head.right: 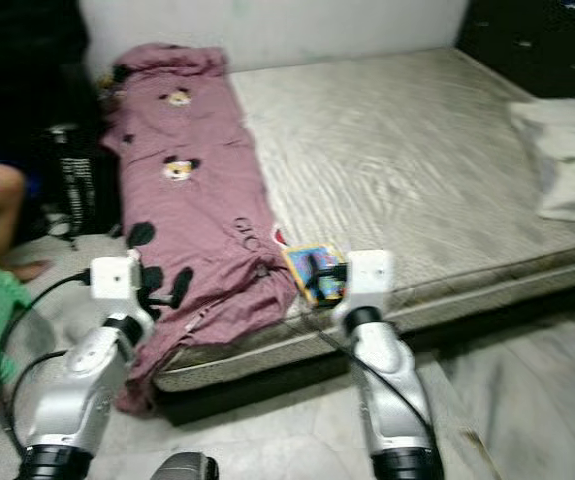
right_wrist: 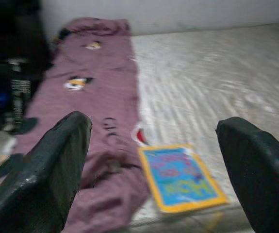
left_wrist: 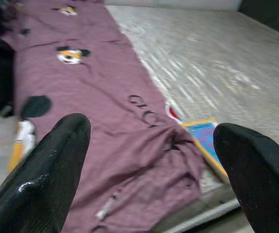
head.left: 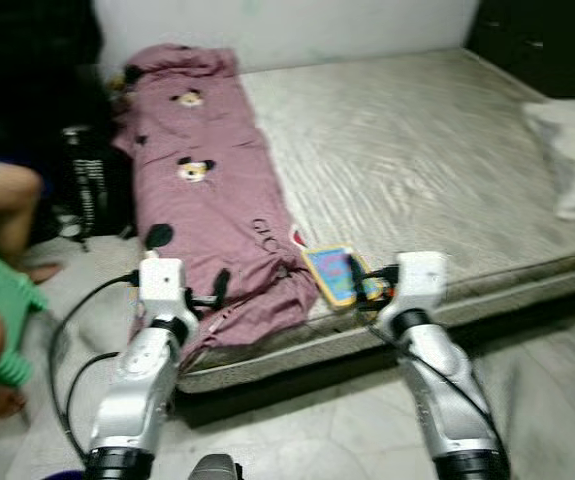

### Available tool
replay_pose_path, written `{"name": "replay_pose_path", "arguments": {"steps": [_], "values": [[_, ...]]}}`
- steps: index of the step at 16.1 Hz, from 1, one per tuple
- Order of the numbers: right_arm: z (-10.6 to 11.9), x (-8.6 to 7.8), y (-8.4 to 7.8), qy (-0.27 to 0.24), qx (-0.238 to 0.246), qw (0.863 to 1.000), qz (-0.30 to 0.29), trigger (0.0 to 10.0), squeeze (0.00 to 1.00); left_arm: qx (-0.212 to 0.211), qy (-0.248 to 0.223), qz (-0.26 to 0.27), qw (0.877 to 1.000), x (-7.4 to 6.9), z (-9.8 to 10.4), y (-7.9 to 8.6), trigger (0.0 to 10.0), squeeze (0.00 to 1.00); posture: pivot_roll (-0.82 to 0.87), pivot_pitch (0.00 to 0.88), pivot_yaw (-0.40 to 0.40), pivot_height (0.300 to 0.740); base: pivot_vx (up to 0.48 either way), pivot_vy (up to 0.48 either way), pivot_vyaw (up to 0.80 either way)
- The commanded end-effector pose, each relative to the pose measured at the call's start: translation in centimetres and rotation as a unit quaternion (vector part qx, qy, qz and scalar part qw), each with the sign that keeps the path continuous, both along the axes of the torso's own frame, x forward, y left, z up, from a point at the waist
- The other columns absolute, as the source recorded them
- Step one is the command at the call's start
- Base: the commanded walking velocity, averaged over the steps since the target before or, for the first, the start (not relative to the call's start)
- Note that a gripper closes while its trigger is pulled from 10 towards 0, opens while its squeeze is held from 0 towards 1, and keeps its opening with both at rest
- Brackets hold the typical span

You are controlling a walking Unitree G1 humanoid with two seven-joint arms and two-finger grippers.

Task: Clean up the room

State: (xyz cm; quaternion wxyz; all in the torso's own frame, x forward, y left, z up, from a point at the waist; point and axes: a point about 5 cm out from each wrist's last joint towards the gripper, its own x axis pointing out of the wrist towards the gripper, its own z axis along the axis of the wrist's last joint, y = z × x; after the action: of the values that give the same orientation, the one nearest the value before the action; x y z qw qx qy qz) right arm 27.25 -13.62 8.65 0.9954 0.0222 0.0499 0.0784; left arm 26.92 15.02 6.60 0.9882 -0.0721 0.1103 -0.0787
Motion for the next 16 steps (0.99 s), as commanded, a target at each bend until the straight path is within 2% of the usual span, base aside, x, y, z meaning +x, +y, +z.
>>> {"name": "replay_pose_path", "arguments": {"steps": [1, 9, 16], "values": [[0.13, 0.06, -0.75, -0.003, -0.003, 1.000, -0.009, 10.0, 0.00, -0.002, -0.005, -0.006, 1.000, 0.08, 0.13, -0.39, 10.0, 0.00, 0.01, 0.000, 0.020, 0.740, 0.000, 0.000, 0.00], [0.10, 0.08, -0.76, -0.002, -0.004, 1.000, -0.012, 10.0, 0.00, -0.006, -0.005, -0.009, 1.000, 0.05, 0.15, -0.40, 10.0, 0.00, 0.01, 0.000, 0.021, 0.740, 0.000, 0.000, 0.00], [0.19, 0.21, -0.79, -0.002, -0.003, 1.000, -0.012, 10.0, 0.00, -0.007, -0.007, -0.009, 1.000, 0.18, 0.25, -0.42, 10.0, 0.00, 0.00, 0.000, 0.021, 0.740, 0.283, 0.000, 0.00]]}}
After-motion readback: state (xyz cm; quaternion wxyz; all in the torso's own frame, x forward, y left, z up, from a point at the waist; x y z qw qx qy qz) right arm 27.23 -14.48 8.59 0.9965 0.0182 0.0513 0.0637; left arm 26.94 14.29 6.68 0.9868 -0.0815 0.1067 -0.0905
